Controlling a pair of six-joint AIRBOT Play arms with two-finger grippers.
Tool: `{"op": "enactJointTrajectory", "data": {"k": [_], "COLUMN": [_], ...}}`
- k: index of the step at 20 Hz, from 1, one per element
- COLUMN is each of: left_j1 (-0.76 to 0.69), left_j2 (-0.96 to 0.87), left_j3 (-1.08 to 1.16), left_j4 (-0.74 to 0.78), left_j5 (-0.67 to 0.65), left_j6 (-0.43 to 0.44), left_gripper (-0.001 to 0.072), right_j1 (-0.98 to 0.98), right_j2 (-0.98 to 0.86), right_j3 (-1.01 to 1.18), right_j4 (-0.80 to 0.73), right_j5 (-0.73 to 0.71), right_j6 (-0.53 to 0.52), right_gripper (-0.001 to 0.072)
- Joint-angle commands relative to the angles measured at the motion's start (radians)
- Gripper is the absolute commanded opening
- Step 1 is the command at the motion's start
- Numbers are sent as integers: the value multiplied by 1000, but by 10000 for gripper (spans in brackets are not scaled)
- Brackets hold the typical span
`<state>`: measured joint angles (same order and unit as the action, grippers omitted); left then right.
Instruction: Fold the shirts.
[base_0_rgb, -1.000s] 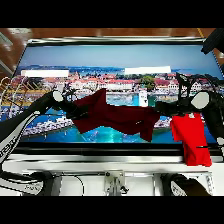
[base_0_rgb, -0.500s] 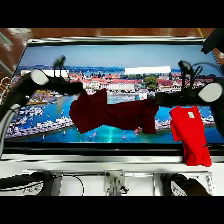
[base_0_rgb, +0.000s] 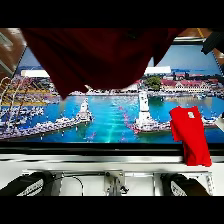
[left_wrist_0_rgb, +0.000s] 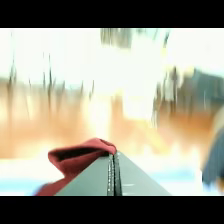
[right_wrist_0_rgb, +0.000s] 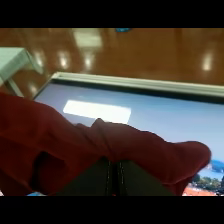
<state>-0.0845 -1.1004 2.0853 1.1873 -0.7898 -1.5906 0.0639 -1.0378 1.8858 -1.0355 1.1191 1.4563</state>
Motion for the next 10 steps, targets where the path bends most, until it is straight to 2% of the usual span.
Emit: {"op": "enactJointTrajectory", "data": {"k": [1,4,6,8,10], "left_j1": [86,204,245,246,227], "left_j2": [128,147,126,77,9], "left_j3": [-11,-29,-29,-33,-59], "left_j4": [11,10,9,-45,-158], "left_j5": [119,163,180,174,149], "left_j6": [-20,-82,-111,-109,-101], "left_gripper": [29,30,30,30,31], "right_j1": [0,1,1,14,106], "right_j2": [9,12,10,8,6], "right_j3": [125,125,125,110,42], "right_j4": [6,6,5,10,-12], "right_j5": [200,535,709,740,740], "right_j6": [95,106,130,196,223], "right_gripper": [59,58,58,58,58]}}
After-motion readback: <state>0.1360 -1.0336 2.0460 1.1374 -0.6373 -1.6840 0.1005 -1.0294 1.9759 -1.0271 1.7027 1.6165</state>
